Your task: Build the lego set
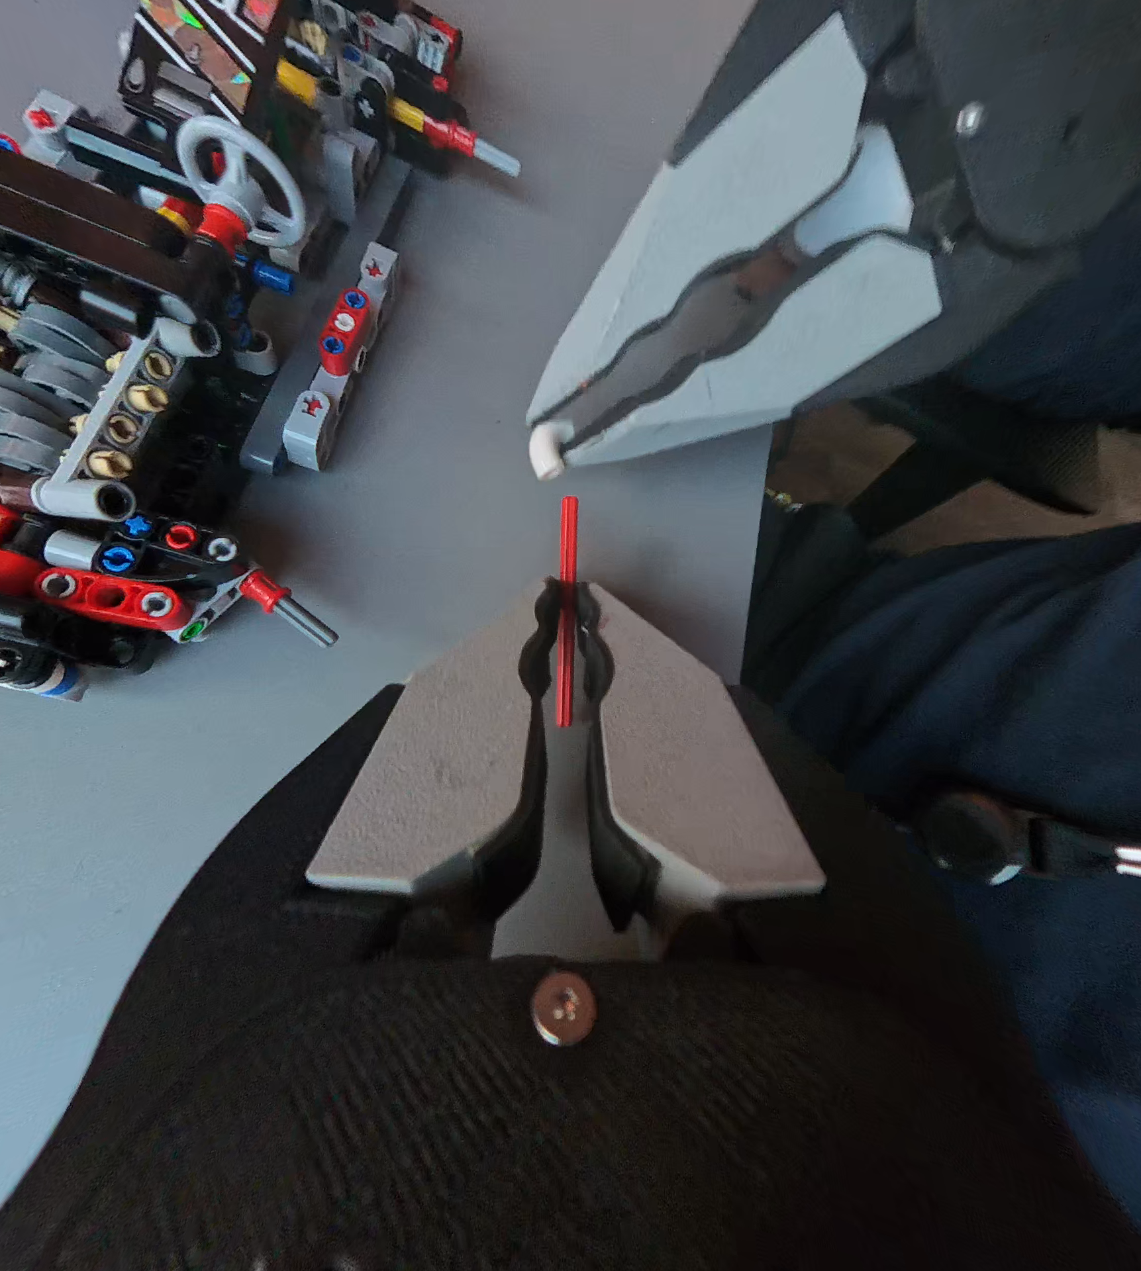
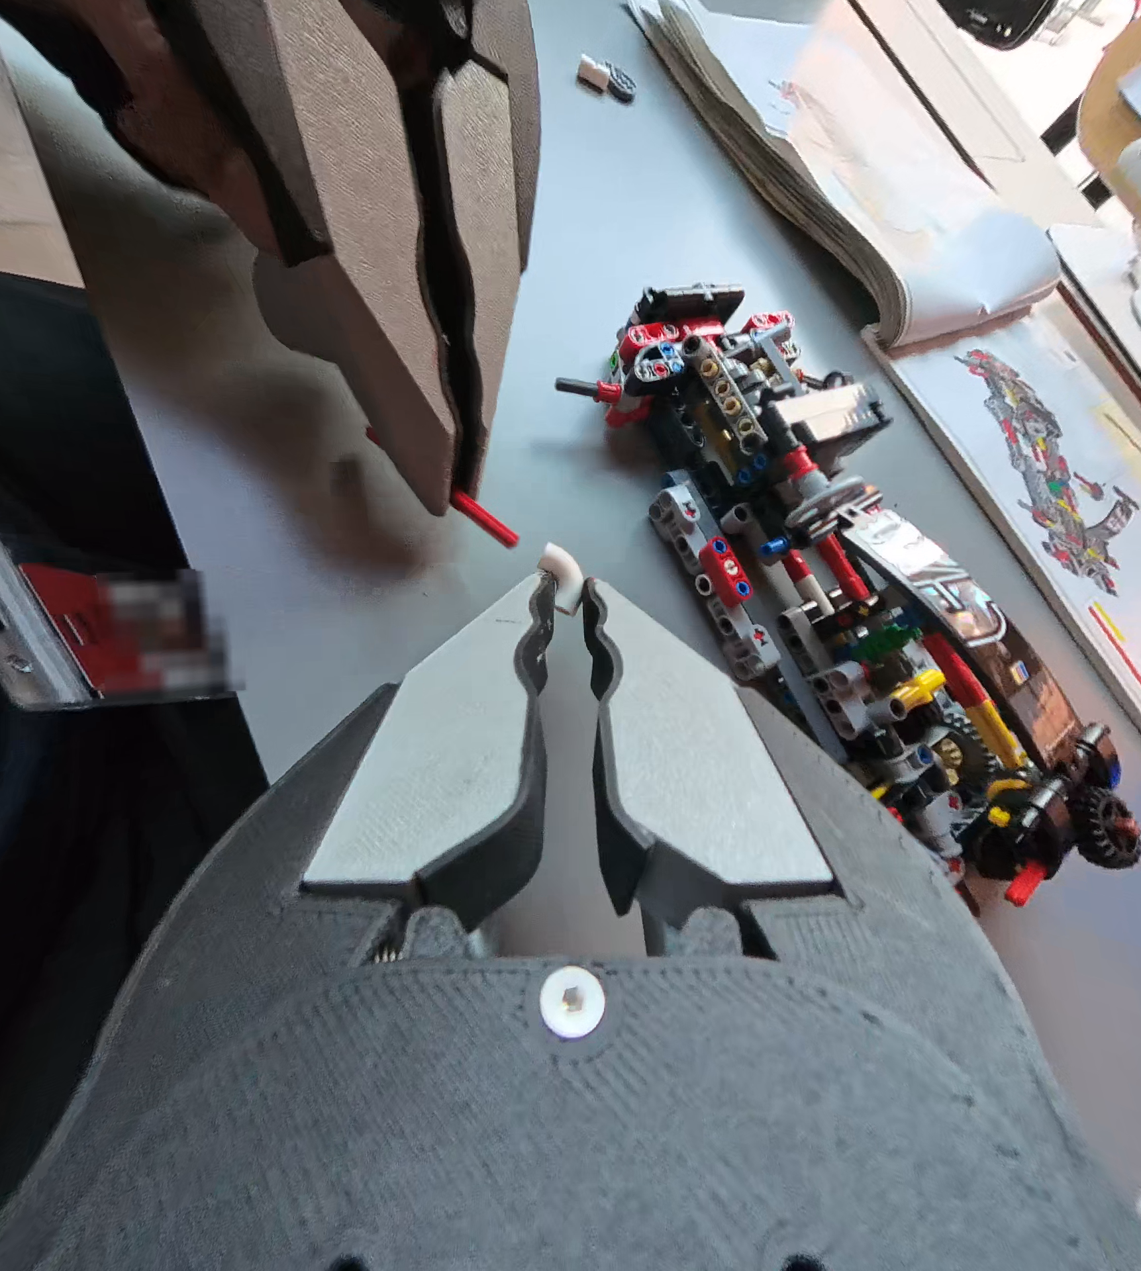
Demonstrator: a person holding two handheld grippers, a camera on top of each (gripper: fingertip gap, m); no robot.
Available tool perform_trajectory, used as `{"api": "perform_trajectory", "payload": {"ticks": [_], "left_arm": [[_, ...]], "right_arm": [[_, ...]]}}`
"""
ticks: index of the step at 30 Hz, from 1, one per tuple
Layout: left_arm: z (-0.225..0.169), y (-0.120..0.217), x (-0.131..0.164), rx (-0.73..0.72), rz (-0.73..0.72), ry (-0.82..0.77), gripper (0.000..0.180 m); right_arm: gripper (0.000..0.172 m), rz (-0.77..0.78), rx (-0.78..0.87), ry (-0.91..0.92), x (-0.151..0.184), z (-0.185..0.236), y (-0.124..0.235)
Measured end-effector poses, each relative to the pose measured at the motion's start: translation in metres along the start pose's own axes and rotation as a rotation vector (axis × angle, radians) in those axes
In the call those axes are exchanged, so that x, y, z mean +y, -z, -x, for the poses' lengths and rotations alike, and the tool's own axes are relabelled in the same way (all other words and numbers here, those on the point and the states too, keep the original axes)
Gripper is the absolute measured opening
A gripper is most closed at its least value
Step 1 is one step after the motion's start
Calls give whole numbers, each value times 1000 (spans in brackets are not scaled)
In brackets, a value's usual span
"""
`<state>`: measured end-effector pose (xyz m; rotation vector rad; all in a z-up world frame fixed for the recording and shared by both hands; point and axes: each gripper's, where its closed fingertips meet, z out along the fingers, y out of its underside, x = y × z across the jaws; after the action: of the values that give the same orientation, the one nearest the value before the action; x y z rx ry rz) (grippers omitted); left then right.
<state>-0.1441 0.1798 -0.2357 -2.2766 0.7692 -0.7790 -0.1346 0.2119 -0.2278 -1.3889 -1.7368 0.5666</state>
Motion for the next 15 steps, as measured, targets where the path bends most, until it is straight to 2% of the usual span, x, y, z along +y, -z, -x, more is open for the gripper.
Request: {"api": "perform_trajectory", "payload": {"ticks": [7,12,15], "left_arm": [[-3,4,-16,63,-112,122,1],[-12,13,-33,181,-233,230,2],[-11,15,-36,182,-258,248,1]], "right_arm": [[5,-119,-1,-131,-19,-8,4],[5,-179,-7,-186,-24,-14,10],[5,-225,-34,-235,-28,-18,15]]}}
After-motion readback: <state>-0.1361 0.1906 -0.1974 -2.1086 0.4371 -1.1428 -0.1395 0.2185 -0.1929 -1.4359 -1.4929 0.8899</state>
